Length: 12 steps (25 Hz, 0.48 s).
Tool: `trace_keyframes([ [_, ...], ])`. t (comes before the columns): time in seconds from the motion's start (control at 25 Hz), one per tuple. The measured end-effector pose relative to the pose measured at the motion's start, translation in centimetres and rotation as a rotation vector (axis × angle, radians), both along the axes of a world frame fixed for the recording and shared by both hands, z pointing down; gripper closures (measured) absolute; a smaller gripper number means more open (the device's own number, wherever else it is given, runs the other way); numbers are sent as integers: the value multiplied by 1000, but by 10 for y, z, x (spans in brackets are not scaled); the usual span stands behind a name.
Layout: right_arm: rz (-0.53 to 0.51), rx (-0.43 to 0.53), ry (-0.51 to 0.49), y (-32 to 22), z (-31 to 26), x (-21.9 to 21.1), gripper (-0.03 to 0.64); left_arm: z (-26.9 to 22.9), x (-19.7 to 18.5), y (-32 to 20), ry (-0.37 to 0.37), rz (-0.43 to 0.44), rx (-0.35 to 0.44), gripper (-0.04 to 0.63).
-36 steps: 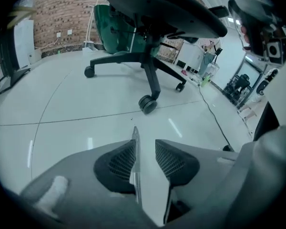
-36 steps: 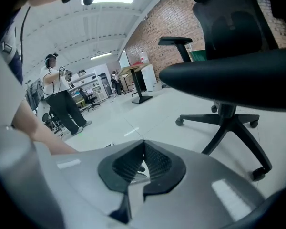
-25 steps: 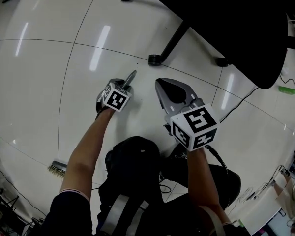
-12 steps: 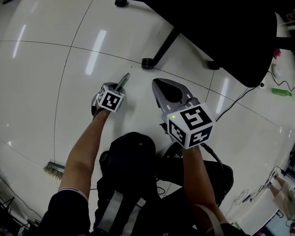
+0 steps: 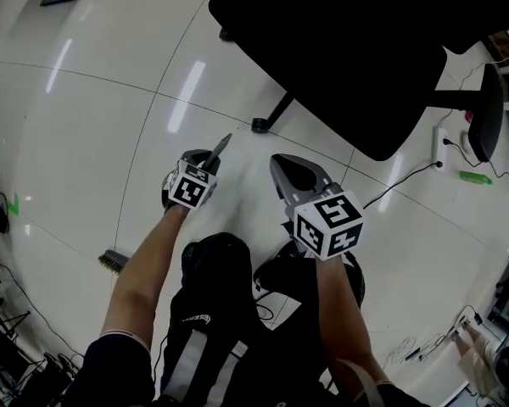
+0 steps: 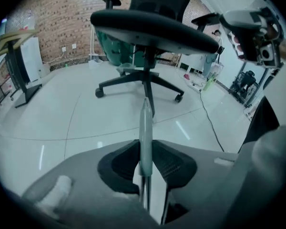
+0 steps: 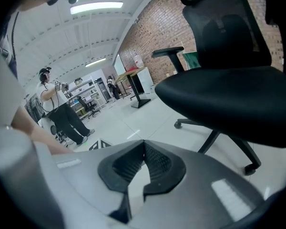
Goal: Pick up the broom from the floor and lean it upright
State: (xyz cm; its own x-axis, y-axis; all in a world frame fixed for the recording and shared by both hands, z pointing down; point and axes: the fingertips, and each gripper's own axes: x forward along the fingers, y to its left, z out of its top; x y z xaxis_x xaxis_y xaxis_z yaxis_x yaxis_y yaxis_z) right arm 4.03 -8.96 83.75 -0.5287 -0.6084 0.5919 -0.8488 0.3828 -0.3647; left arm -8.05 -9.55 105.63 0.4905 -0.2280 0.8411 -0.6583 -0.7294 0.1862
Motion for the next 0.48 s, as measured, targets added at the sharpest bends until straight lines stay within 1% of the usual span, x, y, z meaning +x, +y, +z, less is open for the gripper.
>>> trace_keyframes([
  [0.08,-7,-6,-11,3,-31,-4,612,-43,1,-3,31,2,33,508],
  [0.2,-27,3,-21,6,-82,-13,613,-111,-4,-10,44,-9,86,509],
  [0.32,-33,12,-19,10,-133,-15,614,-166,-7,-15,56,-26,130,509],
  [0.48,-37,20,-3,18,-193,-19,614,-243,-11,-22,98,-46,198,511],
])
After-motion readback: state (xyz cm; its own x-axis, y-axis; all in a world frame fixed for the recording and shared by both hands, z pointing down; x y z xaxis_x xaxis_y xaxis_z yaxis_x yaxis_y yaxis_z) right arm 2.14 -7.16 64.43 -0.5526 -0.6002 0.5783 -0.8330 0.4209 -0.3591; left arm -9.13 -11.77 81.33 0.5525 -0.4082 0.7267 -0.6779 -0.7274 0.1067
